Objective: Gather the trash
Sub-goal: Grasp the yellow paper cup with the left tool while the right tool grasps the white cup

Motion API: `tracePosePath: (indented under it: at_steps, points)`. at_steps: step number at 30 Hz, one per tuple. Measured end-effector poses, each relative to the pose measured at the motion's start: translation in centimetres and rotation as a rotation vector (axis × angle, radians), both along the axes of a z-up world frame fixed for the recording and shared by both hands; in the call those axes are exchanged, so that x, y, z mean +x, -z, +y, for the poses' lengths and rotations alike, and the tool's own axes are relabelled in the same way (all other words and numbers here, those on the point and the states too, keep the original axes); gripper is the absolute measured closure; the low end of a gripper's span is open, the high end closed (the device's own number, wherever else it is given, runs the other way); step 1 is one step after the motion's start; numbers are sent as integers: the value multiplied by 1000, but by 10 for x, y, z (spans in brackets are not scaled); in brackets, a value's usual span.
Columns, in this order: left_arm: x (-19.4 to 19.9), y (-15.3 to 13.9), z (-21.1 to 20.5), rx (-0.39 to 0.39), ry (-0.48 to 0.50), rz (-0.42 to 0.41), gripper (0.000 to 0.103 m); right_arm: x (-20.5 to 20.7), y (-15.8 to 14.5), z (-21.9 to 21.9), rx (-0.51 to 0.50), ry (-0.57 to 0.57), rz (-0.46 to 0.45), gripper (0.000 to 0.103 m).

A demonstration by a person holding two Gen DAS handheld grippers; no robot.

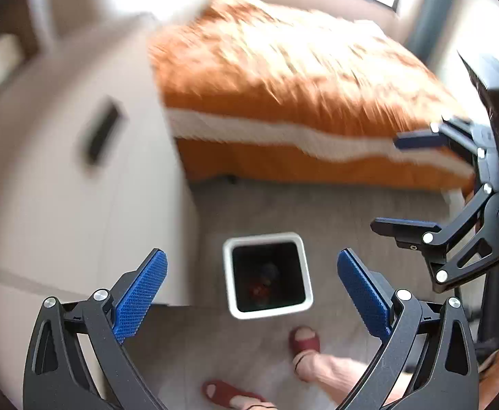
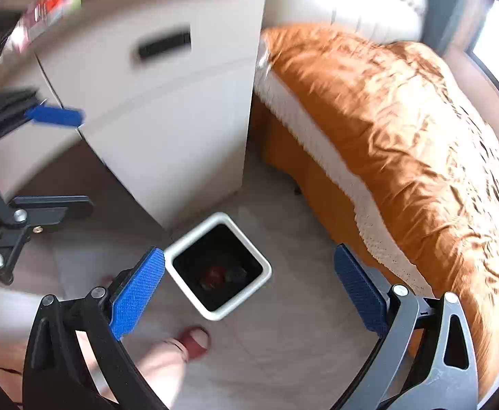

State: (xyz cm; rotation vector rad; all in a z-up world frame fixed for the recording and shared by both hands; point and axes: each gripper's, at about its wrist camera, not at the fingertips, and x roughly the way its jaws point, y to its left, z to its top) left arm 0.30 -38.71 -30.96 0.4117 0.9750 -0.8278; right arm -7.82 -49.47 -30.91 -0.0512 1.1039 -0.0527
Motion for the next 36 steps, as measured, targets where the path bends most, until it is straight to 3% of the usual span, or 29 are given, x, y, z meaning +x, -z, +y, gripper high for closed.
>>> tracePosePath:
  at_steps: [5,8,12,14,16,19,23,30,36]
  points:
    - [-8,-79,64,-70,-241,-69,5,14,-68,33,36,-9,-124,5]
    - [-8,-121,115,-42,-456,-161,5,35,-102,64,80,-65,-204,5]
    - [-6,-158,180,-32,-761,-206,5,64,-138,109,135,-170,-289,5]
    - [-7,-168,220,-25,-960,-208,5,81,-151,137,153,-226,-320,5]
    - [-1,-167,250,-23,-1098,-179,5,97,-158,159,174,-252,-315,5]
    - [8,-158,281,-33,-1233,-143,5,114,-163,181,248,-279,-309,5]
    - [23,-144,299,-7,-1297,-117,5,133,-165,226,218,-373,-358,5]
    - [44,-108,321,2,-1357,-18,5,162,-123,271,112,-499,-335,6]
    - [54,-92,347,-29,-1397,26,5,181,-103,291,72,-558,-303,22]
